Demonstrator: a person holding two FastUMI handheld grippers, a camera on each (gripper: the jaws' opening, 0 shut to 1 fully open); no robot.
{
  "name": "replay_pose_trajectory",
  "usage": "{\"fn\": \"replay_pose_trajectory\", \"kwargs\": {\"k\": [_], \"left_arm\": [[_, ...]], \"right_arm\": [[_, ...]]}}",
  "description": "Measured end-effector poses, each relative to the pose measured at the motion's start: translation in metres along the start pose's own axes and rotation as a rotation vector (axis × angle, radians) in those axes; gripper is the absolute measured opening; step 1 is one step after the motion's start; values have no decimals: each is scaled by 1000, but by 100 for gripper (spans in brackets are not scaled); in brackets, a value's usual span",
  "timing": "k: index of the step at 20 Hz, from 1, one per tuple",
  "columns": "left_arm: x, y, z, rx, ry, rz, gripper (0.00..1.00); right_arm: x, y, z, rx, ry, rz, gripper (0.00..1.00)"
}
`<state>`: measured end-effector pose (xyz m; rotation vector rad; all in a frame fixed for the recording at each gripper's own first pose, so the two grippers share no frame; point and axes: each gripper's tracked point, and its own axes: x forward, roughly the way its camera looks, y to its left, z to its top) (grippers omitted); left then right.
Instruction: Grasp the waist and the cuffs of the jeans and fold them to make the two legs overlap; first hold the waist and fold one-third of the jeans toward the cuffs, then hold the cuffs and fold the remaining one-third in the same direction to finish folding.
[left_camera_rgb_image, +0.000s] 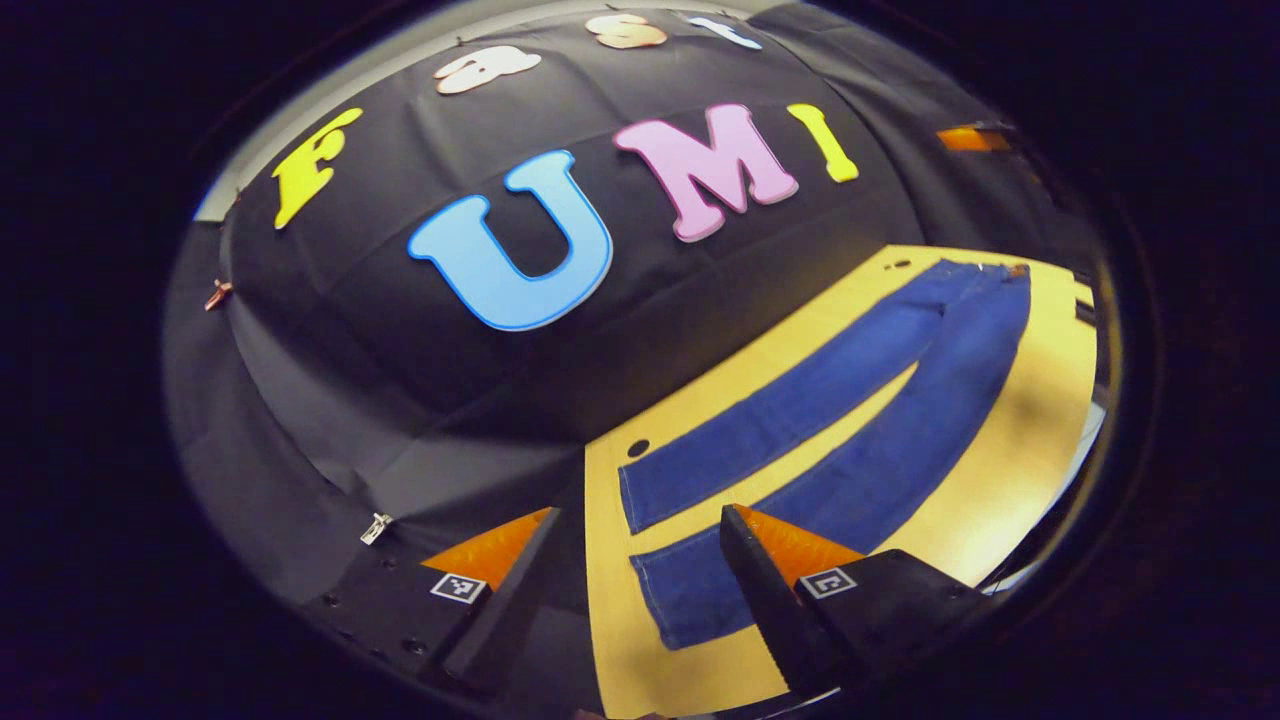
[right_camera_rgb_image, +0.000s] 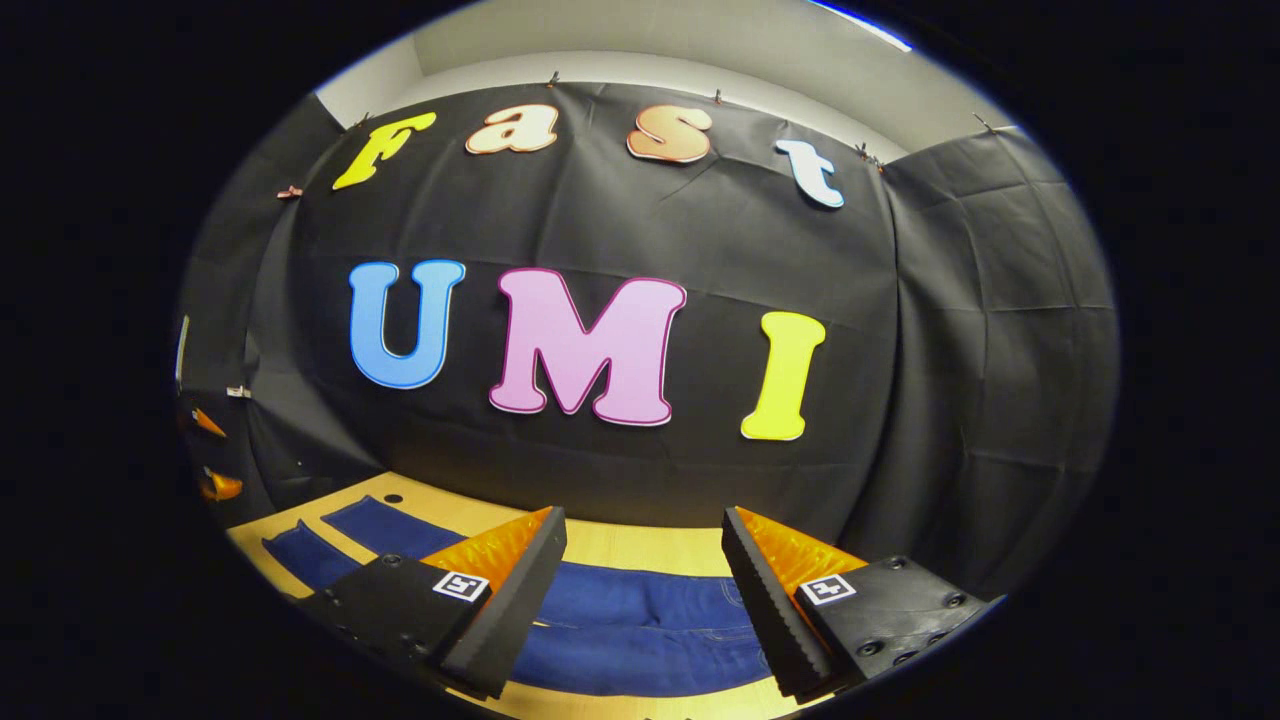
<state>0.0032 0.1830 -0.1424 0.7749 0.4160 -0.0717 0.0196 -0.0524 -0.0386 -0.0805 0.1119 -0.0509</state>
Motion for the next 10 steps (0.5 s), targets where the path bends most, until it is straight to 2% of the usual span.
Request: {"fn": "replay_pose_trajectory", "kwargs": {"k": [2,5,7,10], "left_arm": [[11,-17,-43,198,81,-106,98],[34,-51,-100,362,194,-286,98],[49,-51,-131,464,248,-331,98],[72,-53,-163,559,321,-384,98]], "right_arm": [[3,-7,-10,-50,22,5,96],[6,-19,-24,-87,58,8,96],[6,-25,-37,-89,89,8,96],[5,-37,-57,-88,139,-1,94]]}}
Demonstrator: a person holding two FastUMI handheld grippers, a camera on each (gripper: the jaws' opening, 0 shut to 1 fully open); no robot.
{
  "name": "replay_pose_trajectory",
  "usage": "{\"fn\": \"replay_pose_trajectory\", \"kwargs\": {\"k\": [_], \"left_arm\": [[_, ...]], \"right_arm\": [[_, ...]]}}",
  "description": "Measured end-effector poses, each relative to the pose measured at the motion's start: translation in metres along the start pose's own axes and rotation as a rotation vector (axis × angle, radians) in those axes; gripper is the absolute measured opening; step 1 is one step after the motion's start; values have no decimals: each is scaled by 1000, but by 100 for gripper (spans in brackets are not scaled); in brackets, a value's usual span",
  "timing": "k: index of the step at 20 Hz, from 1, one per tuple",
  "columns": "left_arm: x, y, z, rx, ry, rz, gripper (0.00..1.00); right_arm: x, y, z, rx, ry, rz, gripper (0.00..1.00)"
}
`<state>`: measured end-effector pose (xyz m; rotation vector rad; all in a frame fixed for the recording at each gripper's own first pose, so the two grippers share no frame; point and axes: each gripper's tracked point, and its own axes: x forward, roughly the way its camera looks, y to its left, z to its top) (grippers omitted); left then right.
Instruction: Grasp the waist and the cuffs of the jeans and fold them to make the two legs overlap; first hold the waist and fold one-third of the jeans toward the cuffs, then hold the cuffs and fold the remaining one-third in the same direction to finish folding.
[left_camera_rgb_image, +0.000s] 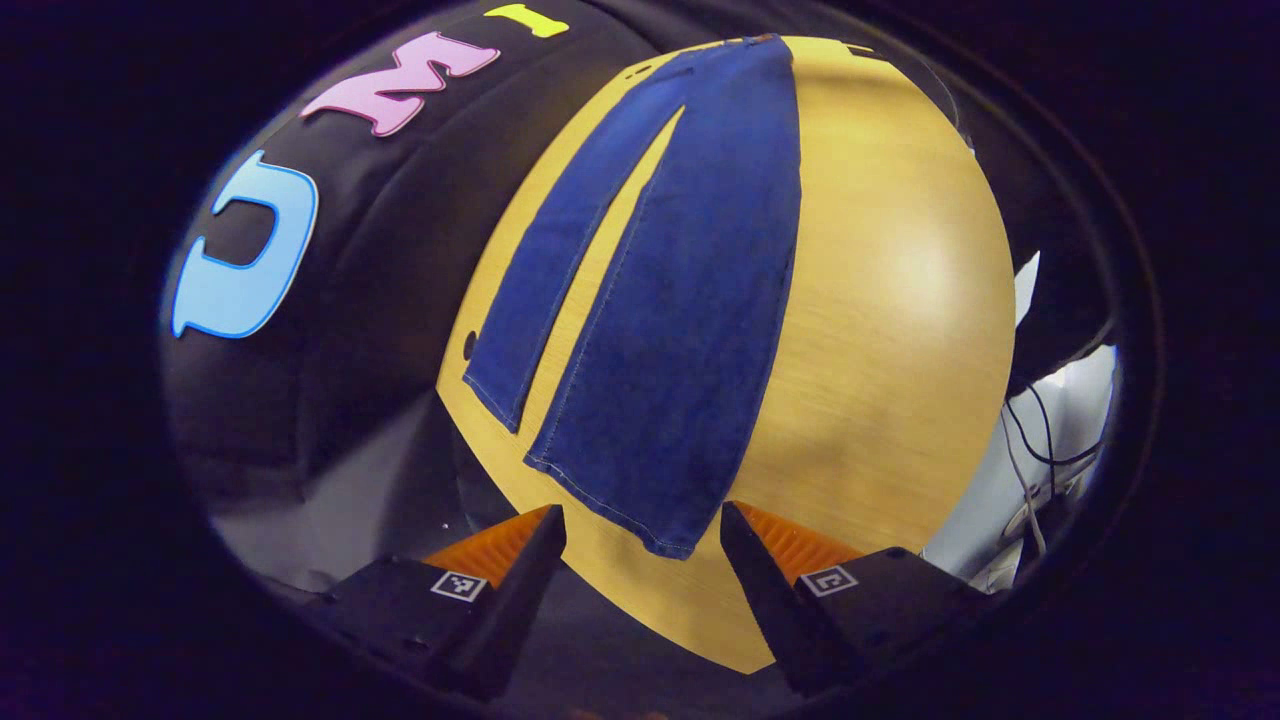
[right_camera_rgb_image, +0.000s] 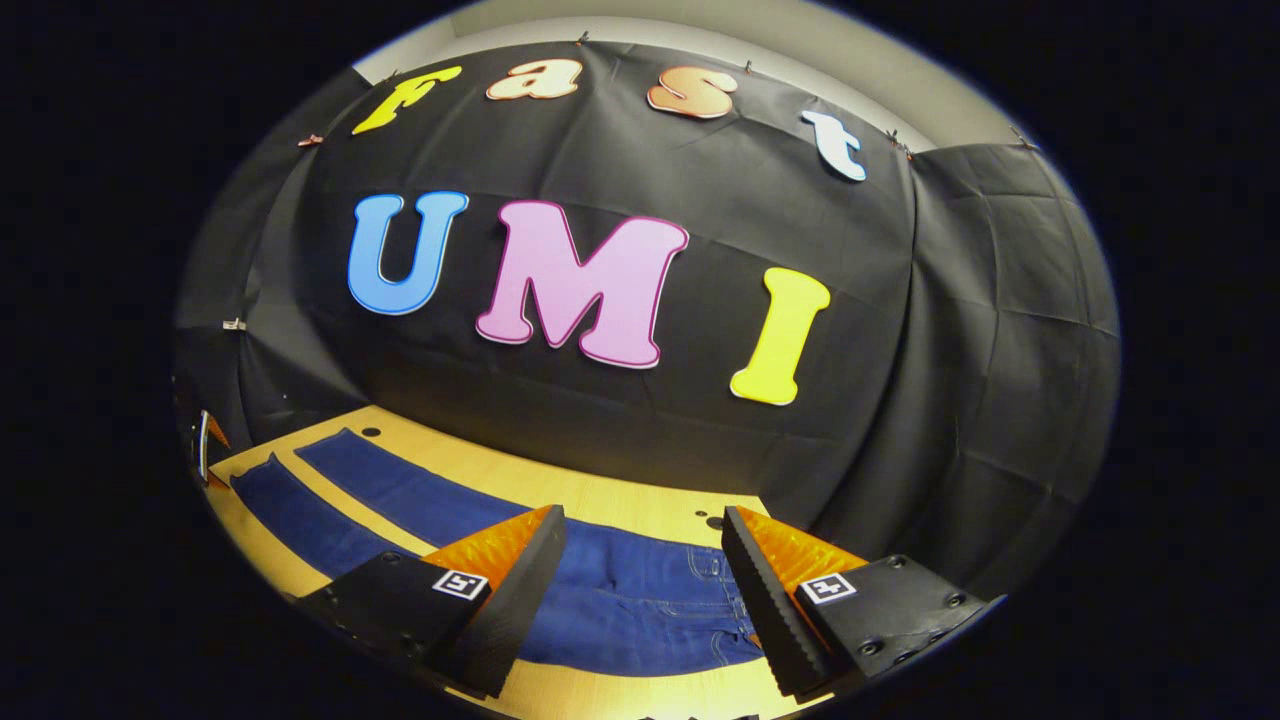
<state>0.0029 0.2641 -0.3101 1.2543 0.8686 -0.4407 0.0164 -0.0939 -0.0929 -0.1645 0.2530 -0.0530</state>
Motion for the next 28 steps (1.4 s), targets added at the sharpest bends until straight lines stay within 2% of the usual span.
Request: {"fn": "replay_pose_trajectory", "kwargs": {"k": [3,5,6,8,10,11,12,14,15,16,17,19,24,28], "left_arm": [[22,-7,-12,134,46,-47,98],[29,-3,-3,207,23,-30,95],[34,1,-2,213,24,-25,92],[45,11,-5,177,49,-37,91],[55,16,-2,146,74,-30,78],[56,18,0,135,77,-30,69],[58,14,1,113,89,-51,66],[65,17,1,71,104,-71,46],[67,16,2,61,115,-70,32],[67,14,0,58,120,-69,24],[67,14,1,57,119,-68,14],[69,17,3,48,114,-72,8],[70,15,3,36,119,-137,6],[69,14,4,15,146,-140,6]], "right_arm": [[-1,-13,-16,3,37,-22,97],[-1,-23,-29,-7,69,-39,94],[0,-29,-35,-12,83,-47,96],[3,-41,-43,-32,97,-64,96],[8,-57,-53,-96,108,-86,96],[10,-67,-58,-137,110,-90,97],[13,-79,-64,-198,110,-102,96],[19,-106,-82,-354,126,-111,97],[22,-117,-90,-426,138,-107,96],[27,-125,-99,-488,149,-95,97],[30,-132,-108,-542,163,-75,96],[33,-148,-135,-655,208,-23,96],[28,-175,-218,-910,378,199,97],[28,-177,-269,-1080,476,375,97]]}}
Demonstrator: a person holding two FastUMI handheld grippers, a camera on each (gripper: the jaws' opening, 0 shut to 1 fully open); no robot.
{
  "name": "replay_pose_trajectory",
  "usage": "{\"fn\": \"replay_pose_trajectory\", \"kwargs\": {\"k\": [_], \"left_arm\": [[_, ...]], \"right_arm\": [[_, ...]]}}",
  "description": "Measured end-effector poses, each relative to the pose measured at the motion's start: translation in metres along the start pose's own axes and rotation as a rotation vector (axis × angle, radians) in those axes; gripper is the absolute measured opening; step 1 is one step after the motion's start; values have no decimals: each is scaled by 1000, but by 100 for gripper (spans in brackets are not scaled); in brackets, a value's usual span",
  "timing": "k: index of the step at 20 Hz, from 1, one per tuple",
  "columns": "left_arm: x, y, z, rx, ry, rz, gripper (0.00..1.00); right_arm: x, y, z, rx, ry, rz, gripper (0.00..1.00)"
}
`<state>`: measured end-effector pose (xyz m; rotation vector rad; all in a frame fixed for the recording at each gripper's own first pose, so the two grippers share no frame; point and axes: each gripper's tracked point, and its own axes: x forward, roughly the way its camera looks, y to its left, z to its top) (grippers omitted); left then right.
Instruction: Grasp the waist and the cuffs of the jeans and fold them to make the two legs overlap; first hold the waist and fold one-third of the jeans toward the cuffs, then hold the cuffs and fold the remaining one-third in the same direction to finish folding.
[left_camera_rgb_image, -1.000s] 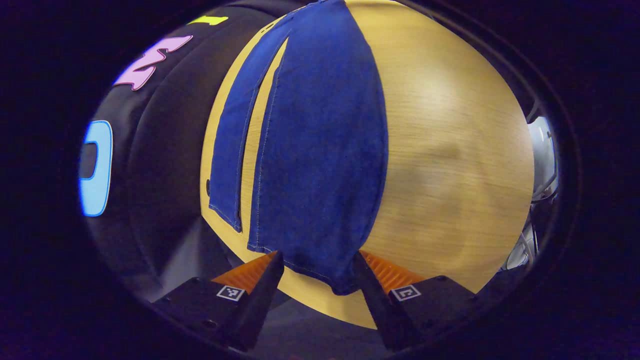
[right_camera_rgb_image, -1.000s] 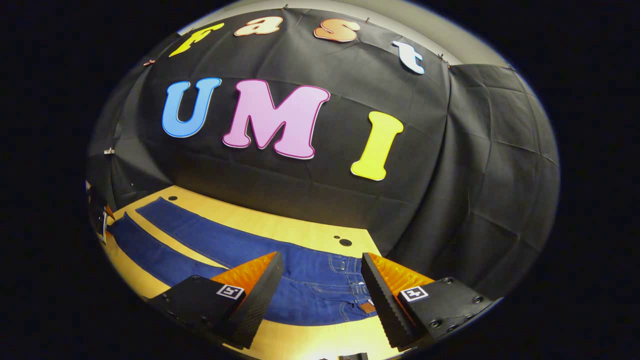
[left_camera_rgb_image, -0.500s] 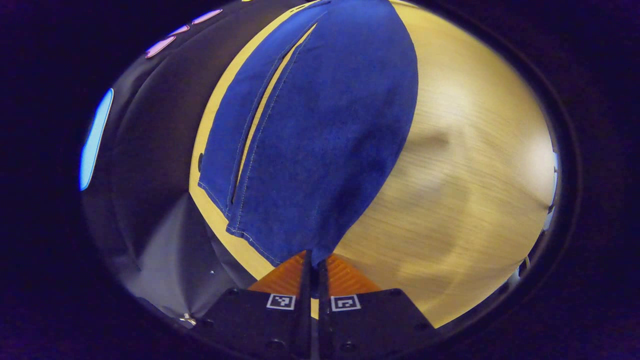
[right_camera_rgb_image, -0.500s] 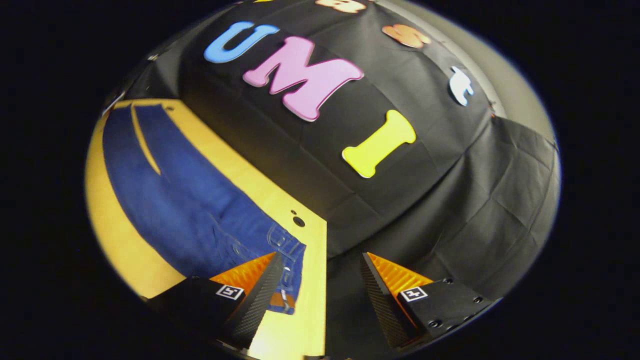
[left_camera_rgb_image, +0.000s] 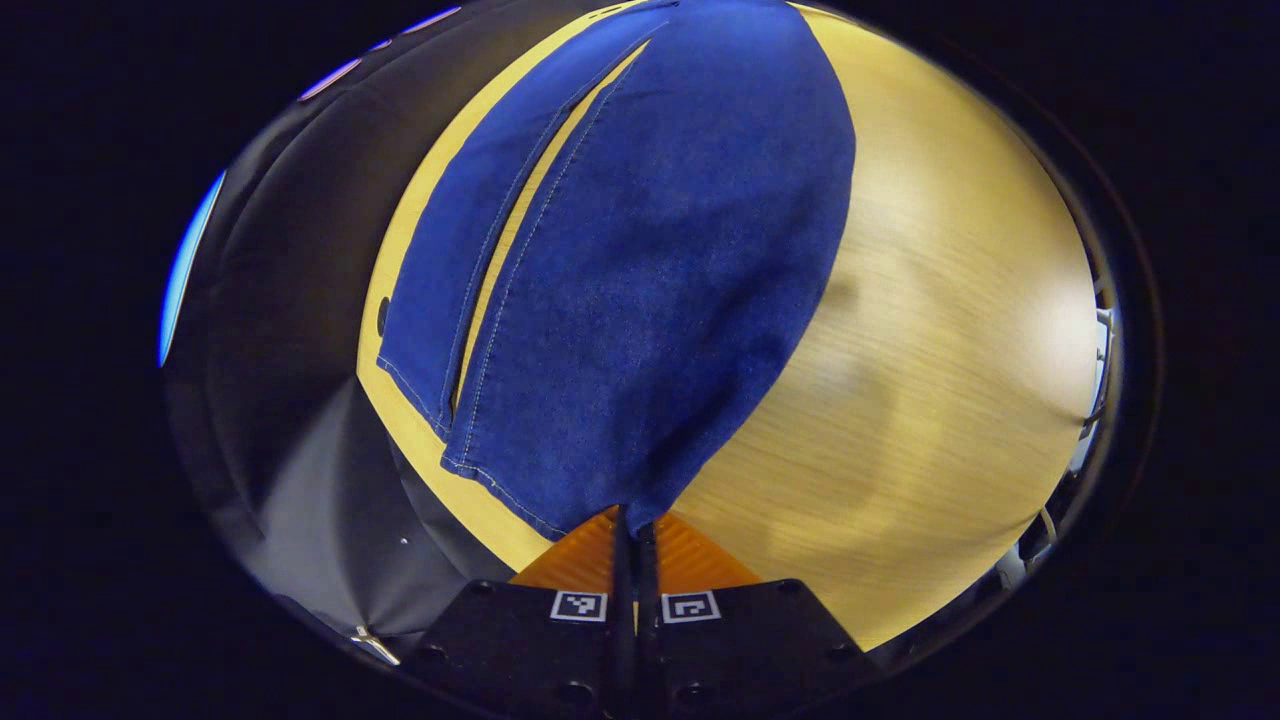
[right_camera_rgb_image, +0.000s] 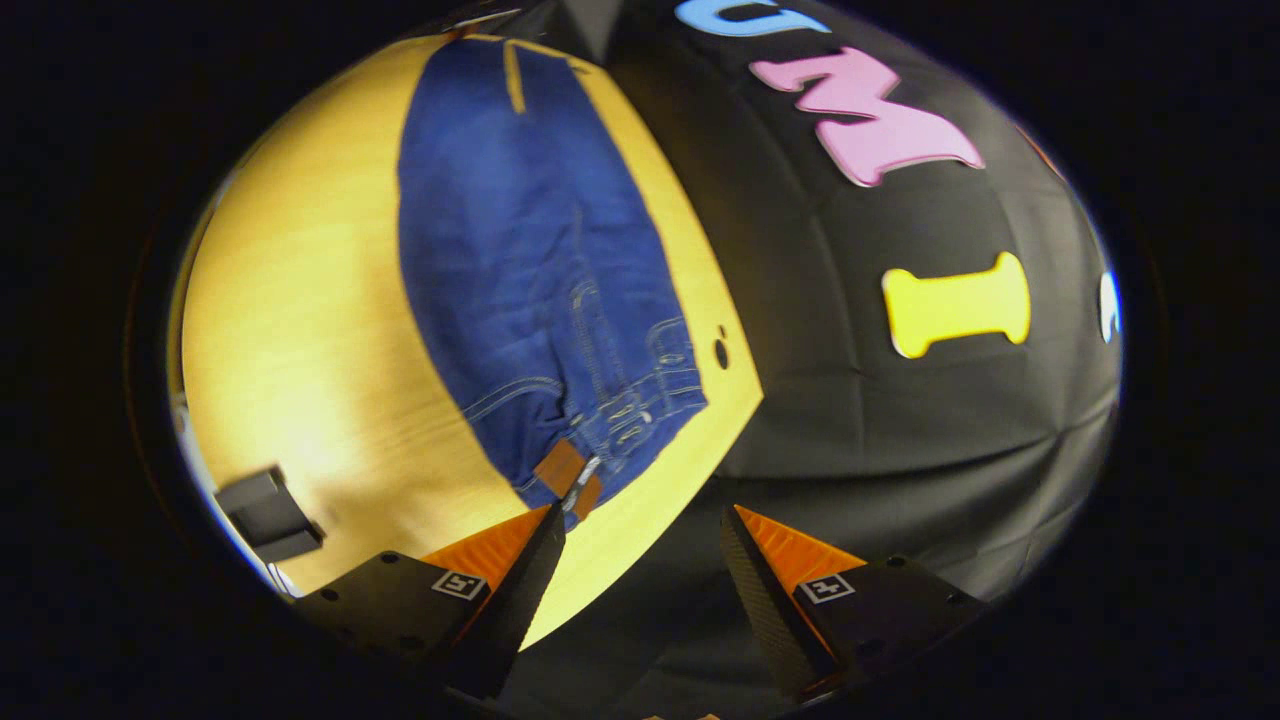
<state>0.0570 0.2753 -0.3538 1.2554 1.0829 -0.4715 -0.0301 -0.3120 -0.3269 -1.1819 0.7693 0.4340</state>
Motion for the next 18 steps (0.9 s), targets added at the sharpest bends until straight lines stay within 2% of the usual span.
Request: {"fn": "replay_pose_trajectory", "kwargs": {"k": [2,3,4,5,8,12,13,16,18], "left_arm": [[0,2,0,1,1,11,6],[0,2,-1,-2,2,15,10],[0,1,0,-4,3,17,6],[0,2,0,-8,6,20,6],[1,2,1,-19,7,33,6],[0,3,2,-15,15,50,6],[0,4,3,-9,16,53,6],[-2,4,3,3,24,50,6],[-2,3,4,1,29,31,6]], "right_arm": [[20,20,-12,-92,30,65,94],[29,30,-19,-145,56,96,96],[37,37,-26,-199,86,112,96],[45,45,-33,-238,112,131,96],[63,34,-20,-295,85,72,88],[78,37,-7,-356,57,65,86],[80,42,-4,-370,55,79,81],[84,47,-4,-346,79,119,50],[88,45,-7,-262,84,147,22]]}}
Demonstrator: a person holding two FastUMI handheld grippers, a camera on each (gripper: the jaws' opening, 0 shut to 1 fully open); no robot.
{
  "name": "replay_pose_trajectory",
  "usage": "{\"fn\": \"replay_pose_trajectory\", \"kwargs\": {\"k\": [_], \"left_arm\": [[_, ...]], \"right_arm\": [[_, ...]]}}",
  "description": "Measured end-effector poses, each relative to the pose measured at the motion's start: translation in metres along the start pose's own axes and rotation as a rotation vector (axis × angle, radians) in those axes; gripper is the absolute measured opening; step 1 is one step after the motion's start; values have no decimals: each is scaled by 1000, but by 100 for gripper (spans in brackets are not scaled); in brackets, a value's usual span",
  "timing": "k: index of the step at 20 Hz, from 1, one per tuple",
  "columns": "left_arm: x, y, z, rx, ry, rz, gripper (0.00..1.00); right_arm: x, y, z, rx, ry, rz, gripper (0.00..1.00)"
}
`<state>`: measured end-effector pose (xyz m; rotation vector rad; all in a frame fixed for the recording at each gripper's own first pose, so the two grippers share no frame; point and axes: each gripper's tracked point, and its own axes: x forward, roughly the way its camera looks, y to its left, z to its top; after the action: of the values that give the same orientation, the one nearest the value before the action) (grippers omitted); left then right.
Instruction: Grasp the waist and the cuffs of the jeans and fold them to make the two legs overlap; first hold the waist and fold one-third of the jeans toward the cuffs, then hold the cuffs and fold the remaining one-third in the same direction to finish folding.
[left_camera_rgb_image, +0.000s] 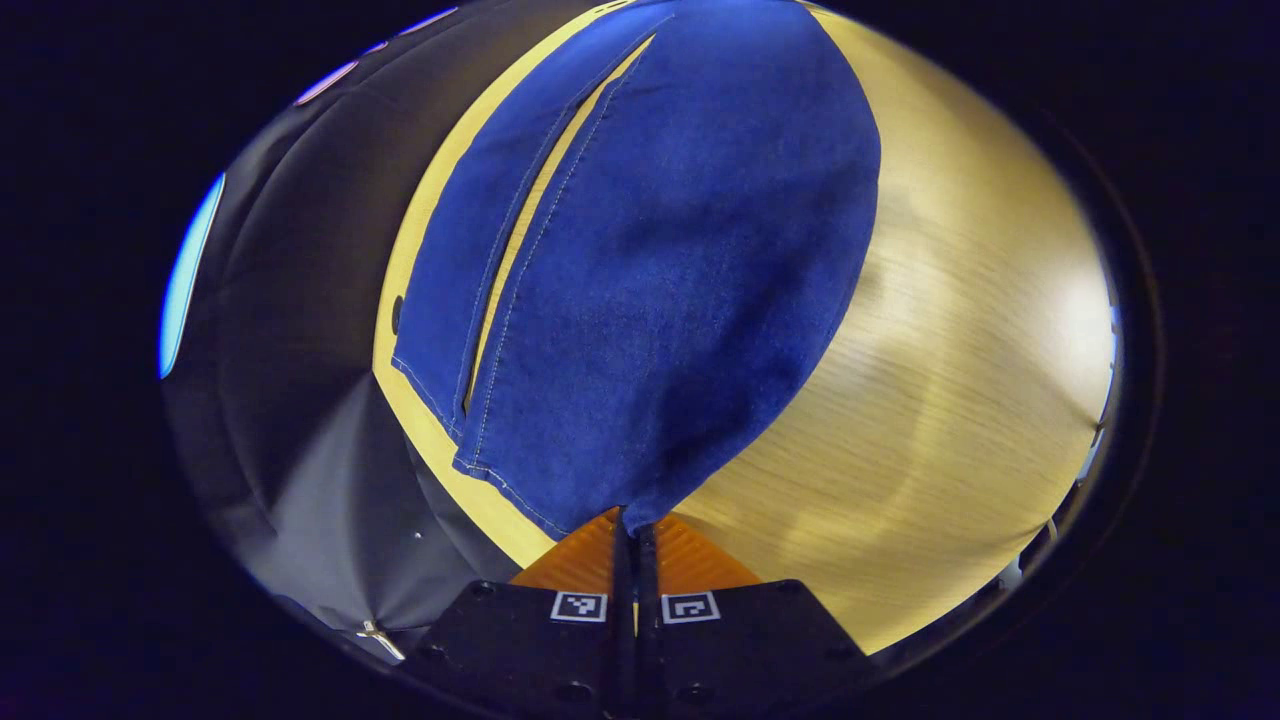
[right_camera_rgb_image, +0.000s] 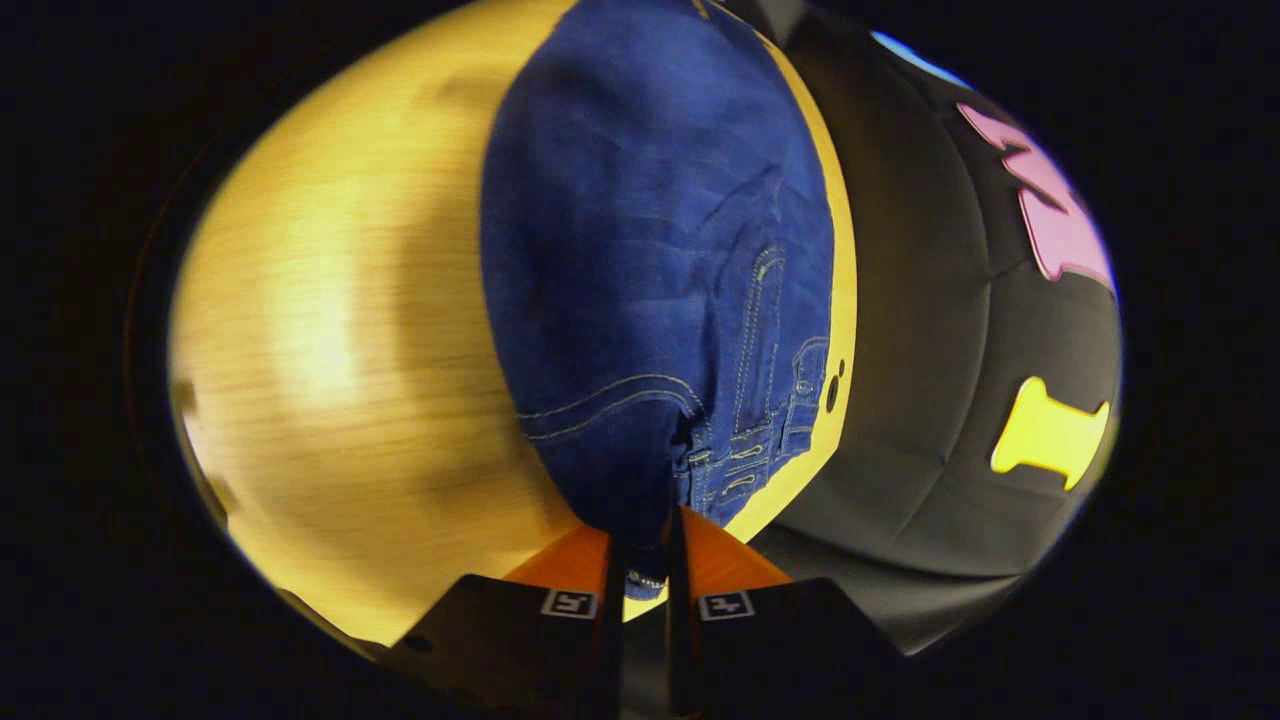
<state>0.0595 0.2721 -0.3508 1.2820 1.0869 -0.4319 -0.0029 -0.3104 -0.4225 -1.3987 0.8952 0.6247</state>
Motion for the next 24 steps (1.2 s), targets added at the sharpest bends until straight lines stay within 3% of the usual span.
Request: {"fn": "replay_pose_trajectory", "kwargs": {"k": [1,2,6,9,11,14,19,24], "left_arm": [[0,-2,-1,-1,4,-11,6],[-2,-6,0,8,5,-29,6],[-12,-19,-5,-38,8,-148,6],[-9,-5,5,-85,-3,-208,6],[-24,1,5,-75,-11,-250,6],[-54,25,15,-93,-2,-372,6],[-63,112,48,-138,-13,-463,6],[-28,206,92,-257,18,-535,6]], "right_arm": [[1,1,1,14,-9,14,20],[-2,4,0,18,-12,33,13],[-23,12,-6,13,-34,68,13],[-28,-11,2,109,-33,83,13],[-36,-40,6,215,-41,95,13],[-44,-80,4,436,-13,173,12],[-43,-148,32,931,30,359,13],[-12,-228,33,1201,96,347,12]]}}
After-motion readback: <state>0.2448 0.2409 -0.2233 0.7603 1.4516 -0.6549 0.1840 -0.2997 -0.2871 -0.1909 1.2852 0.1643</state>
